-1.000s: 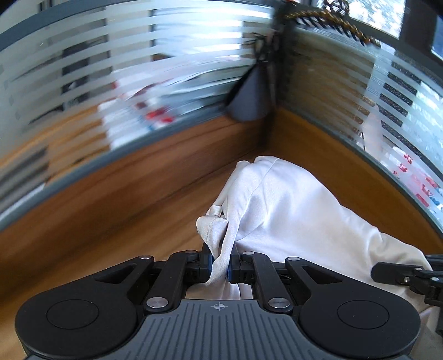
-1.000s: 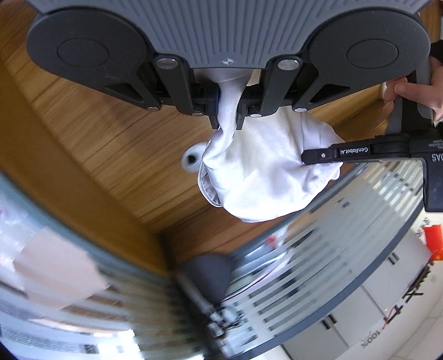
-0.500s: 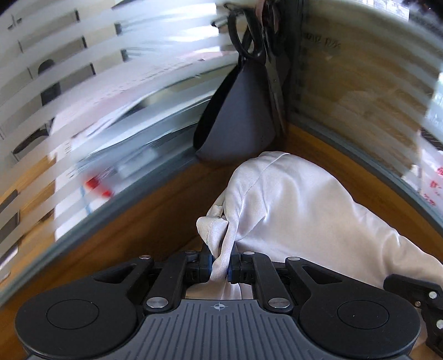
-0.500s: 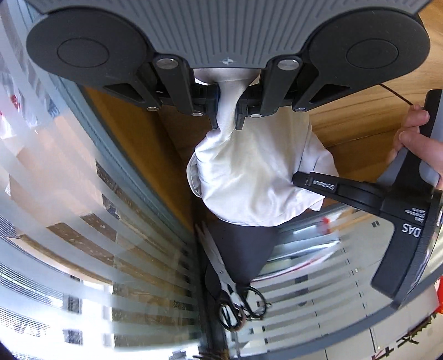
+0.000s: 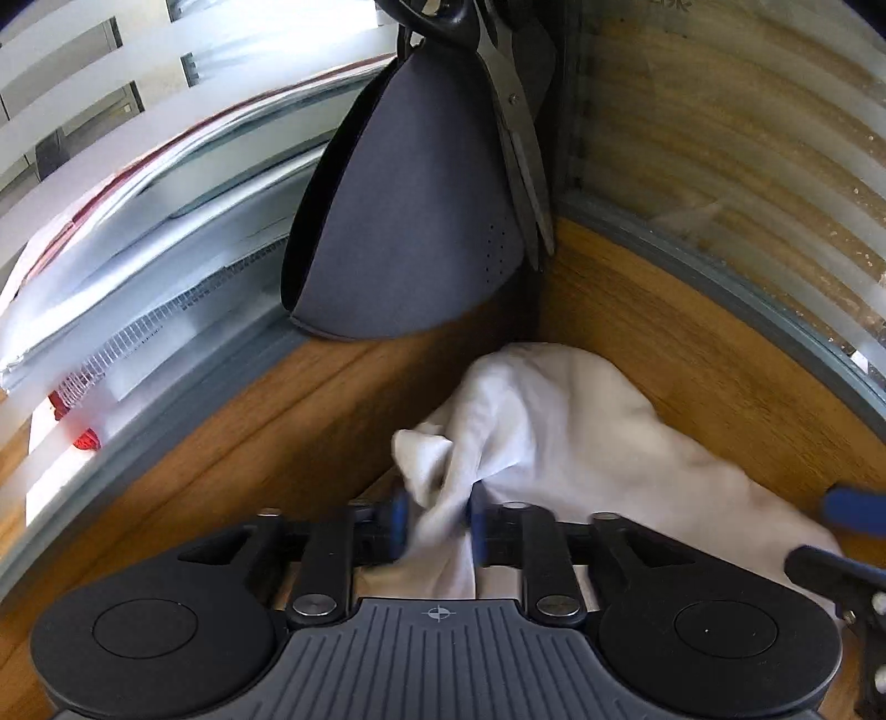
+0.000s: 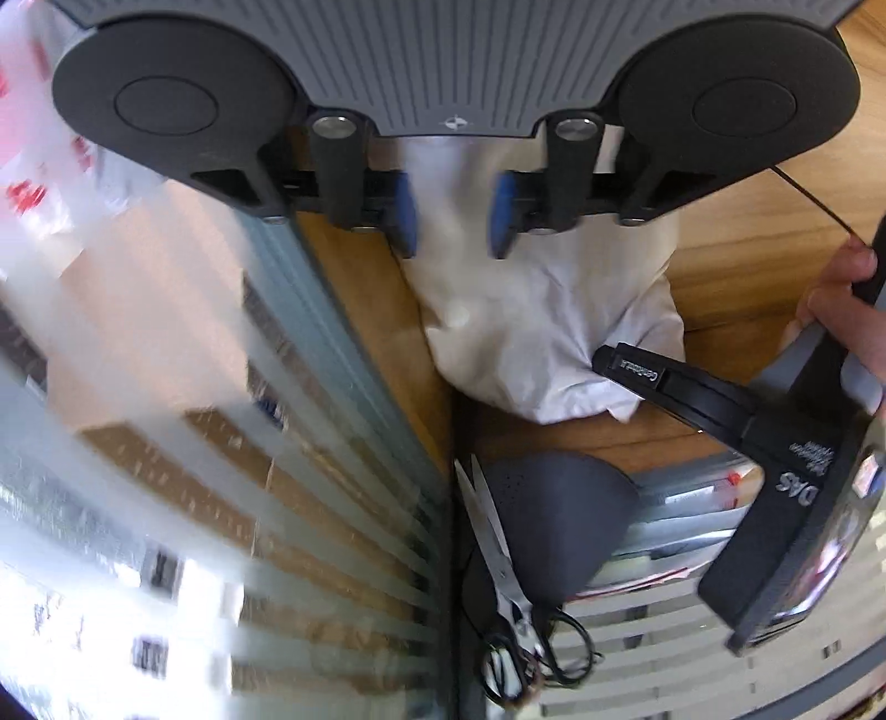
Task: Fold clothes
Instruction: 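Lower the bundle into the desk corner and open both grippers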
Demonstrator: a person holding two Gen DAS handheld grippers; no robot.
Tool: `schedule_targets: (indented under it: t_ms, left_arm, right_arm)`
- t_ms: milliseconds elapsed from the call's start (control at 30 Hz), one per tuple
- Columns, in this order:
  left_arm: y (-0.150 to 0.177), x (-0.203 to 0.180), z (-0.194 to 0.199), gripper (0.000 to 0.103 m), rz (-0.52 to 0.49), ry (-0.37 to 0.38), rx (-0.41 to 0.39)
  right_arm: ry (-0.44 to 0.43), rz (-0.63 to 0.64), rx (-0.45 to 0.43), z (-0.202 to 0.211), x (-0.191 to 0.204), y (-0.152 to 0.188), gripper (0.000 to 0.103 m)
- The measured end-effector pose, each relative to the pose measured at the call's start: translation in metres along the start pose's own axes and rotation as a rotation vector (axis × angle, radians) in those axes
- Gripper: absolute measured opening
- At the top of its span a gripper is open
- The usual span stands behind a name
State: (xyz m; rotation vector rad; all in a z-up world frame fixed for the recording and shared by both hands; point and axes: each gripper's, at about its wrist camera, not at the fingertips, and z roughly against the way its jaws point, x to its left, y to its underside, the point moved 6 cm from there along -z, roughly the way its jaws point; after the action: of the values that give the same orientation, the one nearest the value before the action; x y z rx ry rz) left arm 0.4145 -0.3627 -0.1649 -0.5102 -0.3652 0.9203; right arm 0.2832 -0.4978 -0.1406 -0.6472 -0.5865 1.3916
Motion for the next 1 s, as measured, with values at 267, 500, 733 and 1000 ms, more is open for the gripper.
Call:
schedule_targets:
  t_ms: [267, 500, 733, 1000]
  left_arm:
    - [0.015, 0.013, 0.047, 0.068, 0.046, 0.002, -0.048]
    - [0.058, 0.033, 0.085, 0.073, 0.14, 0.003, 0.004]
    - [0.11, 0.033, 0.112, 0.075, 0.216, -0.024, 0.055]
    - [0.167, 0.027, 0.126, 0.075, 0.398, -0.037, 0.127]
  right_arm:
    - [-0.035, 0.092, -0.004, 0.023, 0.016, 0.018, 0.066]
    - [-0.094, 0.162, 0.046, 0.008, 0.031, 0.053, 0.074]
    - [-0.072, 0.152, 0.115, -0.018, 0.027, 0.075, 0.086]
    - [-0.072, 0.128, 0.073, -0.009, 0.025, 0.073, 0.089]
